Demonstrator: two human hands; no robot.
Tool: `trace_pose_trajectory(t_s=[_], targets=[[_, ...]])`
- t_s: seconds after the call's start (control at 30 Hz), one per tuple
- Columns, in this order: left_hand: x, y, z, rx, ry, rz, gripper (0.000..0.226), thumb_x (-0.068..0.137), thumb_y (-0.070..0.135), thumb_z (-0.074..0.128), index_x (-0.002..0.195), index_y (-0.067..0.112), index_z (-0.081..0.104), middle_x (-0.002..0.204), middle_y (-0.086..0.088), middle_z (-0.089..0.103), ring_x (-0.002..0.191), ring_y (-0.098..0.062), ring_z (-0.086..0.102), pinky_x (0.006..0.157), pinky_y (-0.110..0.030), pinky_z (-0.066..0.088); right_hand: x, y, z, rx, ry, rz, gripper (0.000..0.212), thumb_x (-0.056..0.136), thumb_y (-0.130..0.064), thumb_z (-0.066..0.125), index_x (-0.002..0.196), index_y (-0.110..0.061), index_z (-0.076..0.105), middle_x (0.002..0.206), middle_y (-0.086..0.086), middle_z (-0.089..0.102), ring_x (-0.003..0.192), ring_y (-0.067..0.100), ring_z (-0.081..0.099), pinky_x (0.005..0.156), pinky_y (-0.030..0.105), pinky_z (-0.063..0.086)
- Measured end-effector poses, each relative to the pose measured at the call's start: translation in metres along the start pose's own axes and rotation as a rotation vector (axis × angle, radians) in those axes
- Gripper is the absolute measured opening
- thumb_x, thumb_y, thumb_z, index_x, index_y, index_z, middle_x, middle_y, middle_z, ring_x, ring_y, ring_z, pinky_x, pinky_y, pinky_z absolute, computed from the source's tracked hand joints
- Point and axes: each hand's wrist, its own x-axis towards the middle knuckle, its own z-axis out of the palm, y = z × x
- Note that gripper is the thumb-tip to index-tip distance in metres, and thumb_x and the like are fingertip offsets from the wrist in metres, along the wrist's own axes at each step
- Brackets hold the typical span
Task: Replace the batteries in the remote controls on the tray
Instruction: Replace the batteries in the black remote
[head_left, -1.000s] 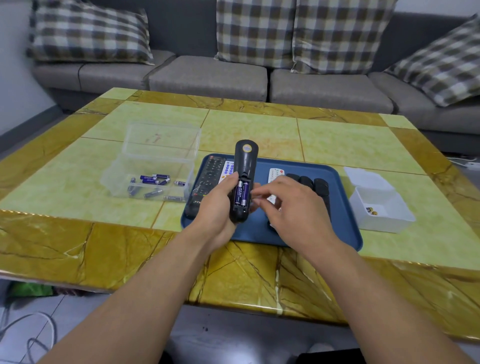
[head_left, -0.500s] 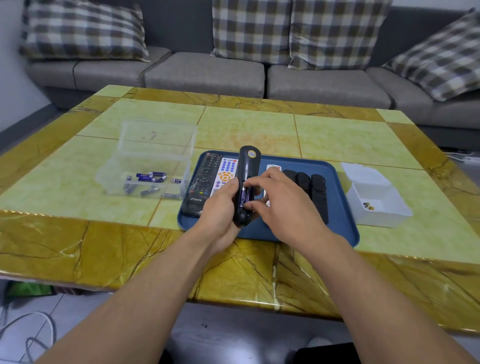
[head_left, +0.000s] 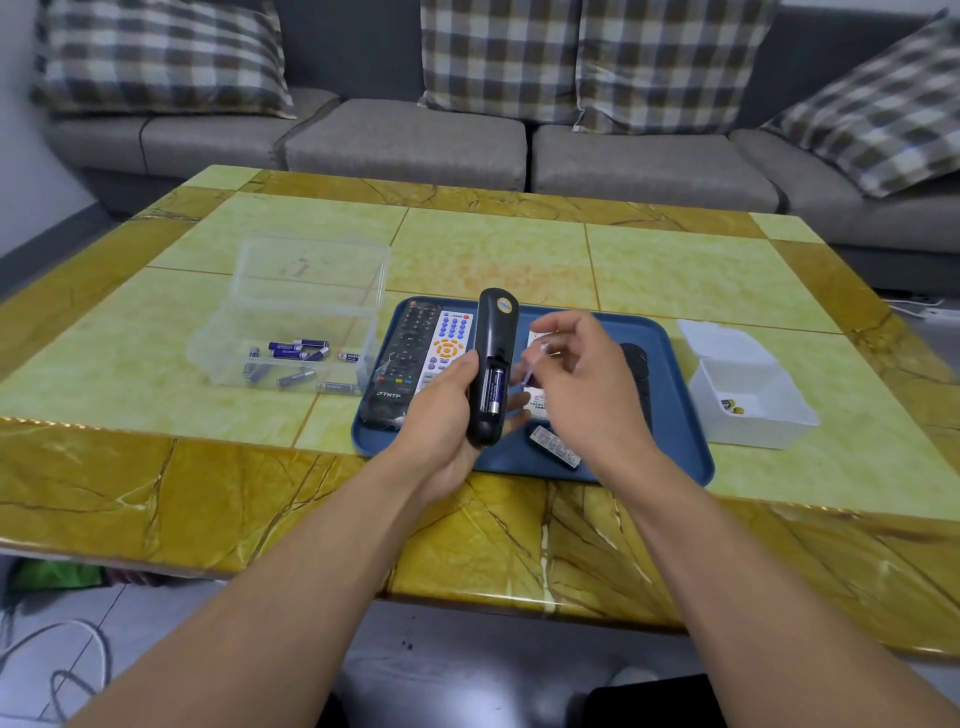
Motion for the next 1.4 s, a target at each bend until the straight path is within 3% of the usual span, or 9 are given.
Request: trace_pose_trajectory(t_s=[0.1, 0.2, 0.33, 0.5, 0.6, 0.83, 1.0, 1.2, 1.4], targets=[[0.002, 0.004, -0.003, -0.007, 0.047, -0.002, 0.042, 0.11, 0.032, 0.038, 0.126, 0.0, 0.061, 0.108, -0.018, 0.07, 0.097, -0.031, 0.069, 0.093, -0.047, 0.058, 0.002, -0.002, -0.008, 0.103, -0.107, 0.076, 0.035, 0.096, 0.0, 0.041, 0.092, -0.022, 0.069, 0.066, 0.0, 0.055, 0.046, 0.01, 0.046, 0.055, 0.031, 0.04], [0.002, 0.007, -0.005, 0.003, 0.063, -0.024, 0.039, 0.107, 0.033, 0.045, 0.12, 0.003, 0.066, 0.117, -0.021, 0.072, 0.108, -0.034, 0.071, 0.093, -0.047, 0.058, -0.001, 0.002, -0.009, -0.323, -0.201, -0.092, 0.032, 0.096, -0.016, 0.046, 0.091, -0.032, 0.073, 0.045, -0.012, 0.046, 0.042, 0.007, 0.037, 0.049, 0.026, 0.03], [0.001, 0.009, -0.007, 0.002, 0.034, -0.029, 0.04, 0.106, 0.033, 0.048, 0.121, 0.001, 0.066, 0.098, -0.016, 0.077, 0.082, -0.025, 0.075, 0.086, -0.037, 0.055, -0.008, 0.001, -0.005, -0.644, -0.241, -0.265, 0.022, 0.09, -0.046, 0.064, 0.112, -0.049, 0.069, 0.054, -0.022, 0.052, 0.058, 0.001, 0.048, 0.057, 0.026, 0.035], [0.0, 0.01, -0.009, 0.041, -0.007, -0.043, 0.036, 0.107, 0.034, 0.047, 0.112, 0.007, 0.07, 0.088, -0.011, 0.076, 0.073, -0.022, 0.069, 0.085, -0.04, 0.054, -0.006, -0.004, -0.005, -0.816, -0.273, -0.367, 0.024, 0.09, -0.053, 0.06, 0.113, -0.055, 0.066, 0.1, -0.019, 0.071, 0.096, 0.007, 0.062, 0.073, 0.031, 0.05], [0.0, 0.008, -0.011, 0.076, -0.025, -0.052, 0.035, 0.107, 0.034, 0.046, 0.113, 0.01, 0.07, 0.085, -0.009, 0.076, 0.066, -0.019, 0.066, 0.076, -0.038, 0.056, -0.005, -0.004, -0.004, -0.904, -0.303, -0.4, 0.023, 0.091, -0.05, 0.056, 0.111, -0.058, 0.064, 0.1, -0.016, 0.073, 0.099, 0.011, 0.063, 0.072, 0.03, 0.049], [-0.001, 0.007, -0.013, 0.11, -0.001, -0.077, 0.031, 0.107, 0.032, 0.046, 0.104, 0.014, 0.071, 0.088, -0.006, 0.077, 0.068, -0.018, 0.073, 0.06, -0.034, 0.06, -0.006, -0.007, -0.002, -0.954, -0.29, -0.471, 0.021, 0.09, -0.05, 0.055, 0.106, -0.058, 0.067, 0.093, -0.013, 0.073, 0.089, 0.013, 0.064, 0.066, 0.03, 0.049], [-0.001, 0.005, -0.013, 0.042, 0.081, -0.1, 0.027, 0.105, 0.03, 0.052, 0.102, 0.01, 0.07, 0.077, -0.006, 0.075, 0.063, -0.018, 0.071, 0.056, -0.032, 0.06, -0.011, -0.005, 0.01, -1.037, -0.201, -0.549, 0.022, 0.081, -0.05, 0.054, 0.093, -0.043, 0.072, 0.076, -0.006, 0.066, 0.072, 0.018, 0.062, 0.053, 0.028, 0.033], [0.0, 0.015, -0.016, -0.108, 0.095, -0.156, 0.029, 0.107, 0.026, 0.048, 0.113, 0.005, 0.068, 0.08, -0.01, 0.077, 0.064, -0.021, 0.075, 0.05, -0.034, 0.06, -0.011, -0.008, 0.016, -0.918, -0.25, -0.512, 0.022, 0.084, -0.037, 0.054, 0.098, -0.038, 0.071, 0.084, -0.005, 0.063, 0.081, 0.02, 0.063, 0.065, 0.034, 0.051], [0.002, 0.018, -0.027, -0.073, 0.081, -0.168, 0.03, 0.108, 0.025, 0.045, 0.113, 0.002, 0.065, 0.089, -0.017, 0.075, 0.069, -0.029, 0.073, 0.075, -0.056, 0.061, 0.002, -0.003, 0.01, -0.783, -0.479, -0.461, 0.024, 0.098, -0.023, 0.058, 0.117, -0.034, 0.07, 0.09, -0.006, 0.043, 0.083, 0.011, 0.049, 0.075, 0.029, 0.043]])
